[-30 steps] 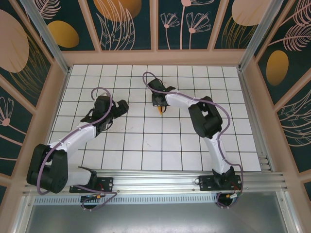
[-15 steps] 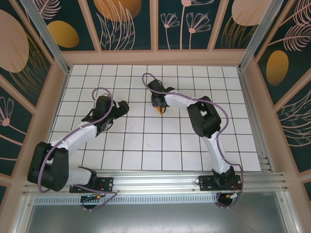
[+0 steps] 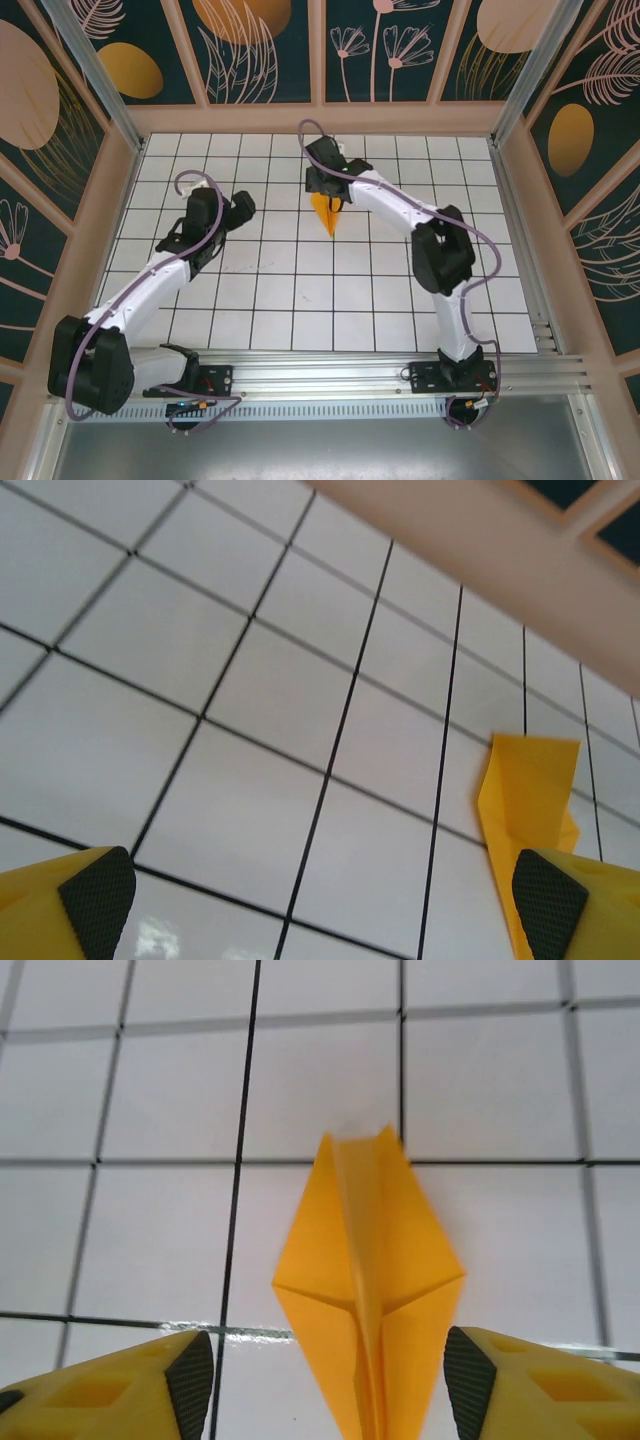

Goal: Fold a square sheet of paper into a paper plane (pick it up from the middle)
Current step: Move the paper plane to the top-center of the table, then reset both arms

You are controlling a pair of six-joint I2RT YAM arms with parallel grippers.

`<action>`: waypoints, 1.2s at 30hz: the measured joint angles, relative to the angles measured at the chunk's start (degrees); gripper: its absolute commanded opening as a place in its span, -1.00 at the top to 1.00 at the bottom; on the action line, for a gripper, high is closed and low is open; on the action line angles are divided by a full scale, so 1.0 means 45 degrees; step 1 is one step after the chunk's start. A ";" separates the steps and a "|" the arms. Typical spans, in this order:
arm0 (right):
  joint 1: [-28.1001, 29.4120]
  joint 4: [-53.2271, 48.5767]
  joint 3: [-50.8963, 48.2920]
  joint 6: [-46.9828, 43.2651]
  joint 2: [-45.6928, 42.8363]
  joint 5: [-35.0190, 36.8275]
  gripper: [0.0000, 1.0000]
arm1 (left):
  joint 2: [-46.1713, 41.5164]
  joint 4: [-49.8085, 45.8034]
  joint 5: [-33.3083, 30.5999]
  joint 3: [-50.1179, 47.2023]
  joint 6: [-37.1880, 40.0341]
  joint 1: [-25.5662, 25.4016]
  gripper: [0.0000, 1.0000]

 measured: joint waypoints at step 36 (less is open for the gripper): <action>-0.8238 1.2769 -1.7762 -0.3599 -1.0282 0.1758 -0.97 | 0.0180 1.1963 -0.3949 -0.7567 0.6581 0.3167 -0.97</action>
